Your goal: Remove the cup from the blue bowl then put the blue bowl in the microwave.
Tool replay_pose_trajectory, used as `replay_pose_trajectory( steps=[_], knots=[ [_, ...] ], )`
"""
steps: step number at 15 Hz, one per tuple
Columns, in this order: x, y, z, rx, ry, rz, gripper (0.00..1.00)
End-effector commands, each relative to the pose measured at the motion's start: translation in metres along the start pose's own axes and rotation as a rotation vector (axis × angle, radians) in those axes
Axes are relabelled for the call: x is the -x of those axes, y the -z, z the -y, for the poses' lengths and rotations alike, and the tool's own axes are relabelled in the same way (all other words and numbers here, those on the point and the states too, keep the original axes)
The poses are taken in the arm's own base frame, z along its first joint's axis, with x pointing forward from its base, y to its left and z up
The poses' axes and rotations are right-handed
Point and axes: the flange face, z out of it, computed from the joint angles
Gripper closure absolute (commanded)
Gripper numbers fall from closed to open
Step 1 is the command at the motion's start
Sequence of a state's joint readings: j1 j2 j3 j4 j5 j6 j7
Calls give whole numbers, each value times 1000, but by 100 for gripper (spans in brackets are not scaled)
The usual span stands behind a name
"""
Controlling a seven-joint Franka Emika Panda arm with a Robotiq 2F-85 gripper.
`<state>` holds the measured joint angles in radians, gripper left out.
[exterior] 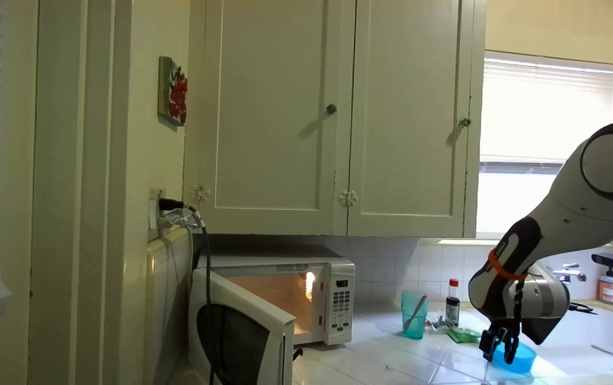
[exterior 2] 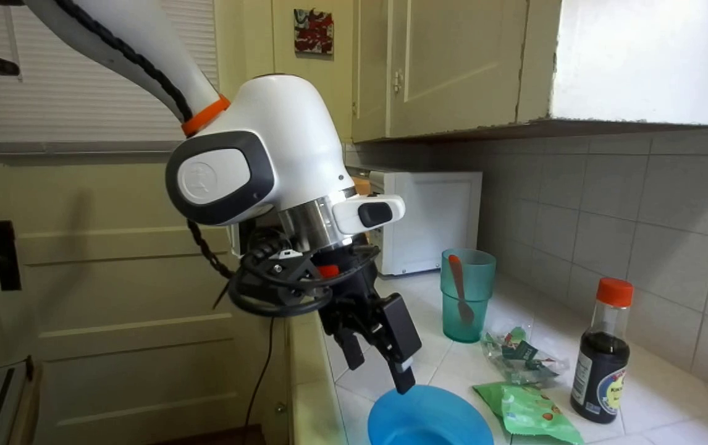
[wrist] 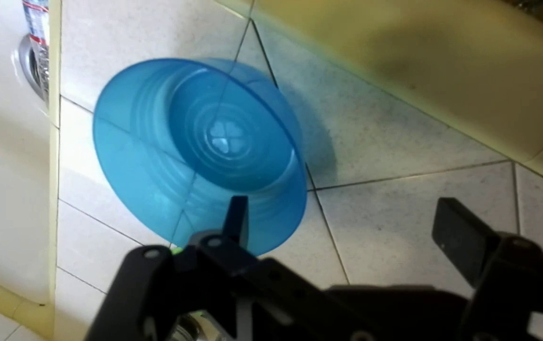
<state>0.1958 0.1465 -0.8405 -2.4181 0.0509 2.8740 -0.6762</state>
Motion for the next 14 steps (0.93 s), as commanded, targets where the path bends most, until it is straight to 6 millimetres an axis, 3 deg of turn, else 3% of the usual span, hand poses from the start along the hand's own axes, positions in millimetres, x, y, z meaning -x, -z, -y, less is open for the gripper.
replay_pose_trajectory(
  steps=[1, 4, 5, 7, 14],
  knots=[
    [1, -5, -16, -27, -75, 32, 0],
    [4, -10, -27, -52, -120, 54, 0],
    [4, -13, -29, -59, -131, 59, 25],
    [4, -19, -33, -74, -148, 73, 34],
    [-1, -32, -39, -80, -168, 89, 89]
  ],
)
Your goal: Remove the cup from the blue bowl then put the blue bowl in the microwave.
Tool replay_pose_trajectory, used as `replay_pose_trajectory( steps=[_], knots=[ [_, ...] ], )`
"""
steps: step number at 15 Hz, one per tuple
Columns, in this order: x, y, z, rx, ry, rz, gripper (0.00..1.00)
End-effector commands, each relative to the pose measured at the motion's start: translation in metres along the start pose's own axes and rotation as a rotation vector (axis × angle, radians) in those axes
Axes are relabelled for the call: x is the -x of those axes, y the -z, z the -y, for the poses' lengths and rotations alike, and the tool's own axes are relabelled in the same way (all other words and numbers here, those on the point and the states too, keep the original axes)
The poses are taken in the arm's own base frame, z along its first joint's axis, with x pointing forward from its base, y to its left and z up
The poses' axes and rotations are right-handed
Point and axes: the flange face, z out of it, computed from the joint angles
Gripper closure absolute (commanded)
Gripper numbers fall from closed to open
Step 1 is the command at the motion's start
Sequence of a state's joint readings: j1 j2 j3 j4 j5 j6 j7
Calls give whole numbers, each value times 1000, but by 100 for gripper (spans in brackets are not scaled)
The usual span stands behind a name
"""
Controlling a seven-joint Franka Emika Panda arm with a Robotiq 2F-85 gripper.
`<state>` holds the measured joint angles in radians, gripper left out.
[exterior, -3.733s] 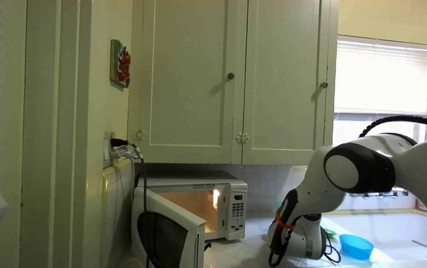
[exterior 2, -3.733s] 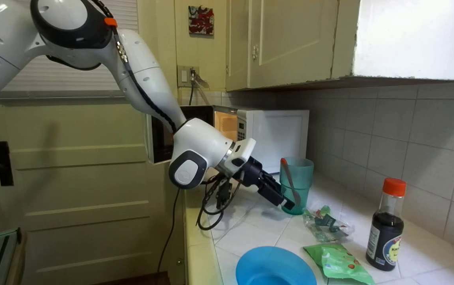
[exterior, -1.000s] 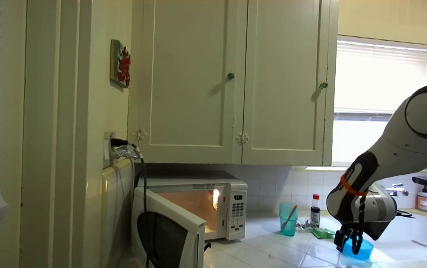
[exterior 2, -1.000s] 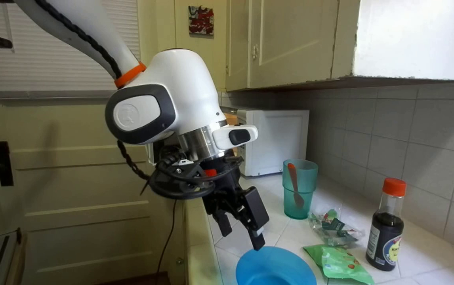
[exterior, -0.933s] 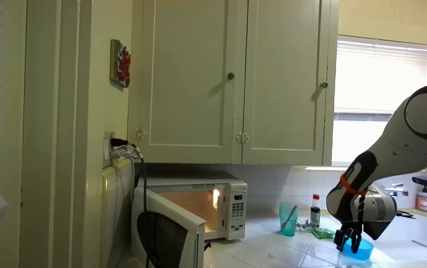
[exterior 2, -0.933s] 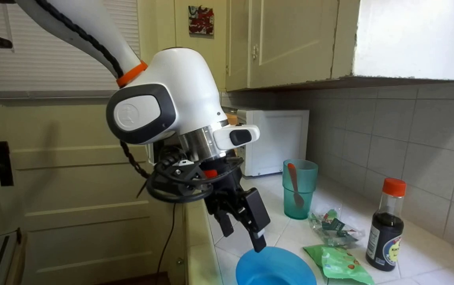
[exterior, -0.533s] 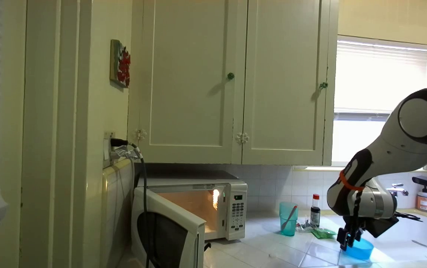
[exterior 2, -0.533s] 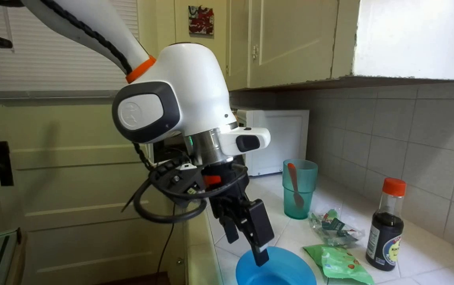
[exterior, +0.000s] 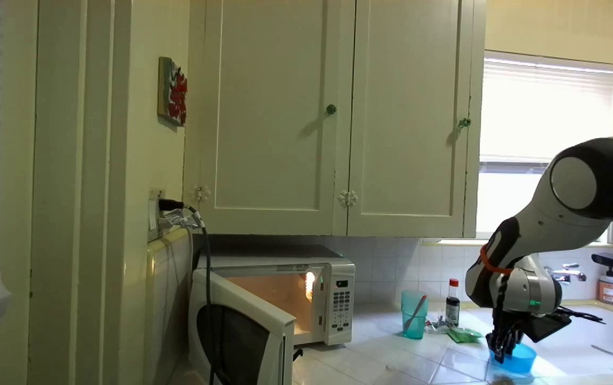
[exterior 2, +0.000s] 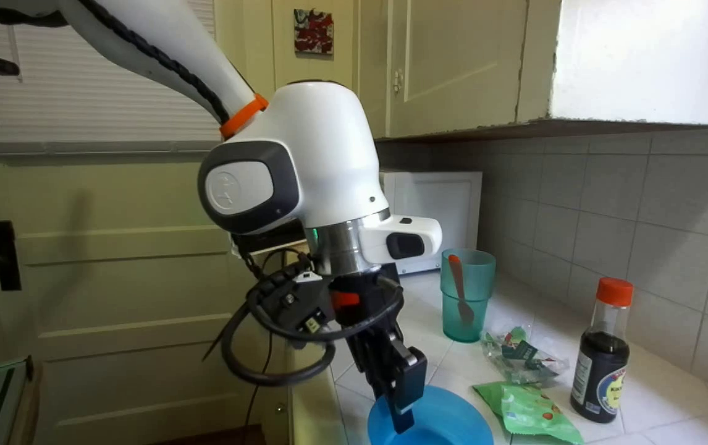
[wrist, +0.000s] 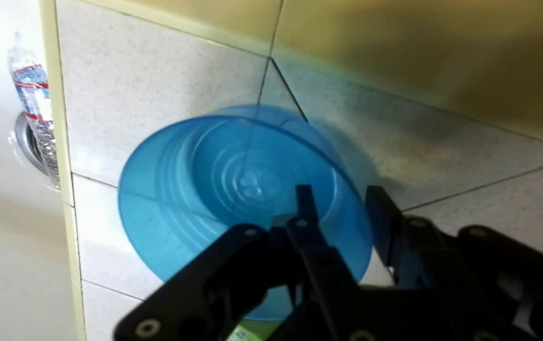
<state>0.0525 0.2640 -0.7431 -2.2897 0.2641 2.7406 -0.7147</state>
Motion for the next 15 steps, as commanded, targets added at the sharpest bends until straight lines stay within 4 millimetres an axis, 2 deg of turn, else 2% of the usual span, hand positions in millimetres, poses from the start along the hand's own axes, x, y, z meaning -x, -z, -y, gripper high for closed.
replay_pose_trajectory(
  steps=[1, 2, 6, 12, 15],
  knots=[
    [-4, -2, -3, -6, 16, 12, 96],
    [-5, 0, 1, 1, 47, 9, 100],
    [-2, 16, 38, -30, 272, -5, 99],
    [7, 48, 121, -120, 585, -63, 99],
    [5, 64, 159, -133, 746, -120, 99]
  ],
)
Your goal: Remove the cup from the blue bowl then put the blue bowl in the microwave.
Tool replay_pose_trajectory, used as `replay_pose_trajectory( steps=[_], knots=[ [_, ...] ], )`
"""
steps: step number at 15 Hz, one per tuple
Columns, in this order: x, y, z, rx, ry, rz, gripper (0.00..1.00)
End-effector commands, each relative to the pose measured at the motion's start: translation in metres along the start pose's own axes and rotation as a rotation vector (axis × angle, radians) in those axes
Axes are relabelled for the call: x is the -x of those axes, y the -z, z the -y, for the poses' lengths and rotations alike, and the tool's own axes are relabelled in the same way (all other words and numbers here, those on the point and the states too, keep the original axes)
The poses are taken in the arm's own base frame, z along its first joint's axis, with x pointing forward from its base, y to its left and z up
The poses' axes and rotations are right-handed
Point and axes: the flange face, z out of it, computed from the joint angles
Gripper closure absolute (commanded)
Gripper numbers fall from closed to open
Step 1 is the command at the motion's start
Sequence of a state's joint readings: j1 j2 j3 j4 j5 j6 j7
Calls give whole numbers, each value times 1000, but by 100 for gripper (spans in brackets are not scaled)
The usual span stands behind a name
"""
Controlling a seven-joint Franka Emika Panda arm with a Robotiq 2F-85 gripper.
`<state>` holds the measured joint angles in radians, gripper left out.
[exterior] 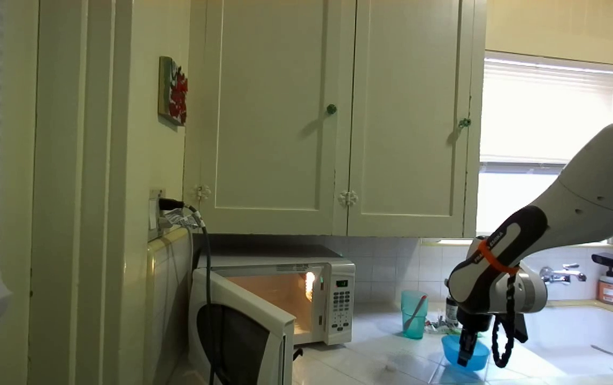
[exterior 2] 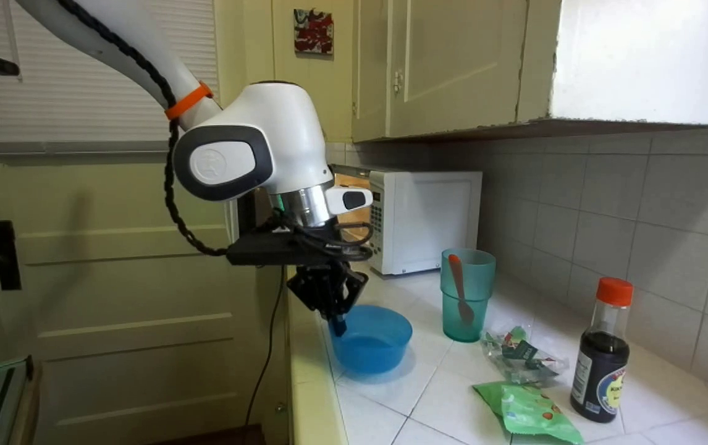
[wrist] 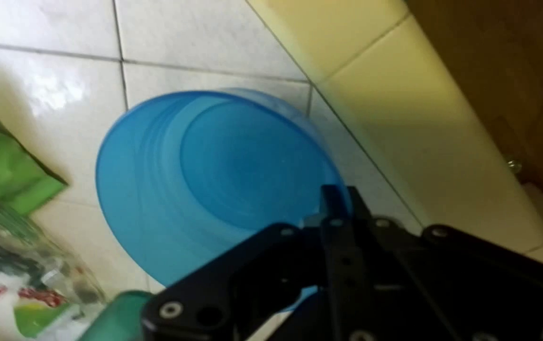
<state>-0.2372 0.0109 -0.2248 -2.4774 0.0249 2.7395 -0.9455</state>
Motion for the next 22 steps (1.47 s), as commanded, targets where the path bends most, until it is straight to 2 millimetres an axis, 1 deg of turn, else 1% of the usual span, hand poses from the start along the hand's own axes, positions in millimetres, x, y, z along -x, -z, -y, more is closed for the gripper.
replay_pose_trajectory(
  steps=[1, 5, 7, 10, 12, 13, 14, 15, 18, 19, 22],
  knots=[
    [-18, 21, 38, -19, 192, -55, 99],
    [-62, 44, 78, -20, 411, -118, 99],
    [-84, 50, 104, -38, 511, -159, 99],
    [-112, 61, 142, -97, 643, -235, 99],
    [-127, 67, 162, -151, 720, -292, 99],
    [-124, 58, 150, -97, 651, -244, 99],
    [-129, 60, 156, -105, 665, -254, 96],
    [-130, 60, 157, -105, 663, -254, 96],
    [-126, 59, 151, -103, 648, -249, 96],
    [-125, 57, 152, -93, 656, -257, 99],
    [-172, 63, 172, -31, 792, -290, 99]
  ],
)
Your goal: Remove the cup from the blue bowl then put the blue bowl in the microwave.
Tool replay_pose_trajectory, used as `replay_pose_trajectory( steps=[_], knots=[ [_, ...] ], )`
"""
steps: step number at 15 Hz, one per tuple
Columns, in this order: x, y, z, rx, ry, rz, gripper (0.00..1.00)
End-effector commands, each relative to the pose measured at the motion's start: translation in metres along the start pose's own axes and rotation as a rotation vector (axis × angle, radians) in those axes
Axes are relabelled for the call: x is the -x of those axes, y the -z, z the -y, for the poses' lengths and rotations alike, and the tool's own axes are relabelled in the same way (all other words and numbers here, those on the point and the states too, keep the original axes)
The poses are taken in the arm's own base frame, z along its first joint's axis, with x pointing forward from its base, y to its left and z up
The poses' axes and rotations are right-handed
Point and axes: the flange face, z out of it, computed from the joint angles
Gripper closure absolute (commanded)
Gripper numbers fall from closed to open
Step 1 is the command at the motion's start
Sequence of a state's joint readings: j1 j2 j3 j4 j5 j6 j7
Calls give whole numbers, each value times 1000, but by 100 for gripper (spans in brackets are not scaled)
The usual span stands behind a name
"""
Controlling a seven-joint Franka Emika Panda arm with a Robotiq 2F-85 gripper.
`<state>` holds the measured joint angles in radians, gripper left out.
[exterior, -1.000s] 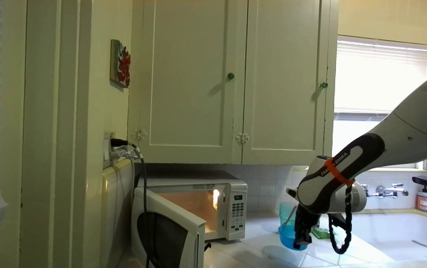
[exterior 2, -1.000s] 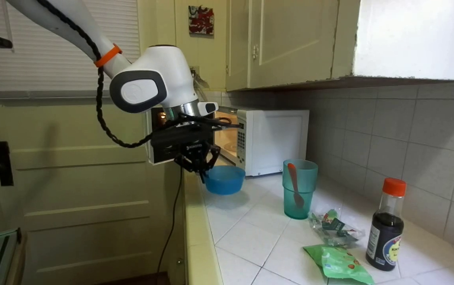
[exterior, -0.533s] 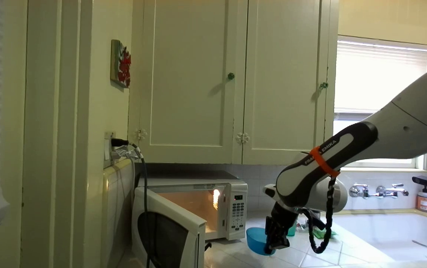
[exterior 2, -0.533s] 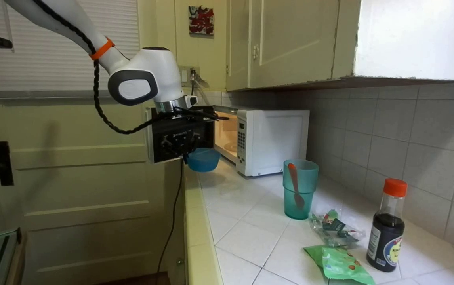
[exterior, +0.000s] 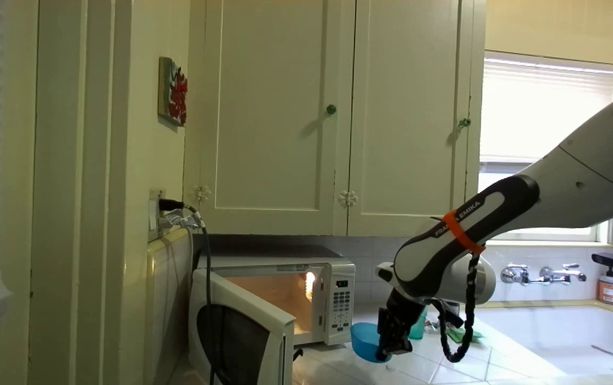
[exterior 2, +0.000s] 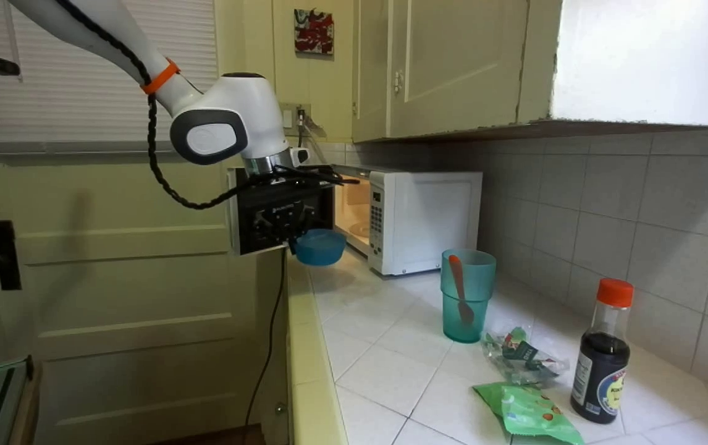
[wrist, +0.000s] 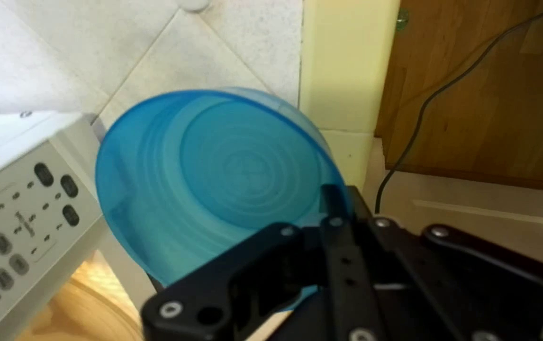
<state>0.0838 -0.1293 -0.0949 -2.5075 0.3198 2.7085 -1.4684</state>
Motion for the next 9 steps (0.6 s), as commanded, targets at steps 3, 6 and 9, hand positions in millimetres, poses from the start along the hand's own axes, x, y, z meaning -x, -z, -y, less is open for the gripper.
replay_pose_trajectory(
  steps=[3, 6, 9],
  knots=[
    [-79, -17, -26, 48, 226, -15, 99],
    [-111, -35, -42, 33, 322, -3, 99],
    [-132, -63, -70, 52, 412, 61, 99]
  ],
)
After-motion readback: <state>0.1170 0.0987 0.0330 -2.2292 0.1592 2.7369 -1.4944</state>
